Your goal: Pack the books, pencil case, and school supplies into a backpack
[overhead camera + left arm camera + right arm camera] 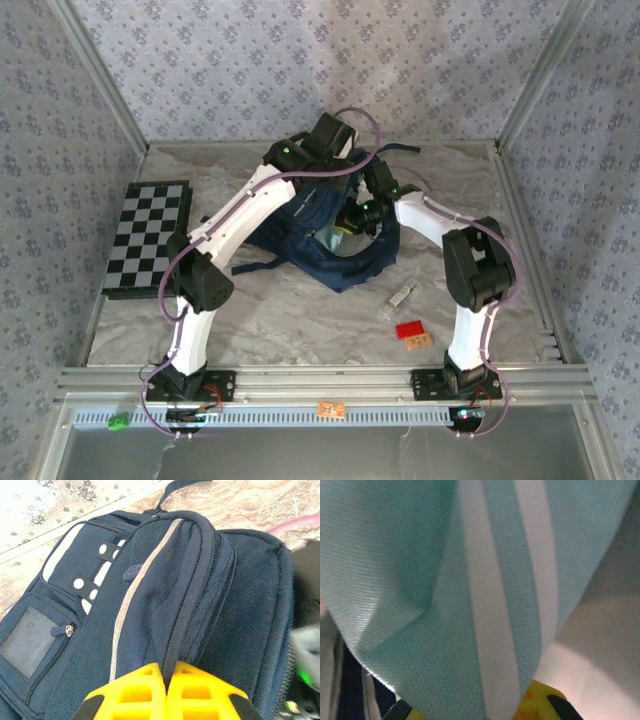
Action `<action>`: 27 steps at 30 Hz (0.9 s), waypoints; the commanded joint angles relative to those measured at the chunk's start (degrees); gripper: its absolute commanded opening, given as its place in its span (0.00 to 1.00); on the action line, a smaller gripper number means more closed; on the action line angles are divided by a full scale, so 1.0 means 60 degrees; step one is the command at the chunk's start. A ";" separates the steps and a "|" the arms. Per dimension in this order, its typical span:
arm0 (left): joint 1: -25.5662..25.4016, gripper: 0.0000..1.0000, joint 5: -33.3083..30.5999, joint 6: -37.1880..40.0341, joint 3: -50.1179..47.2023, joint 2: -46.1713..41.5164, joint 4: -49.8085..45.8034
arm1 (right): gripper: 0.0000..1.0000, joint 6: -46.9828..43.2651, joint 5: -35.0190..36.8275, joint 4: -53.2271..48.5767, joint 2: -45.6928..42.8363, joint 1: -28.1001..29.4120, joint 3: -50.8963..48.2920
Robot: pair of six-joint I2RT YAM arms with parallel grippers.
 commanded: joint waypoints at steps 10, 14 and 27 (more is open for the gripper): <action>0.0300 0.10 0.1461 -0.1884 -0.0436 -0.0041 0.0959 | 0.62 -0.0905 0.2837 -0.0356 -0.3618 -0.0111 -0.2906; 0.0407 0.53 0.3080 -0.2372 -0.0708 -0.0028 0.0941 | 0.59 -0.0563 0.3895 -0.1025 -0.5765 0.0019 -0.4392; 0.2769 0.63 0.4328 -0.8358 -1.2309 -0.5053 0.8225 | 0.62 0.0632 0.2842 0.1699 -0.5277 0.1551 -0.5312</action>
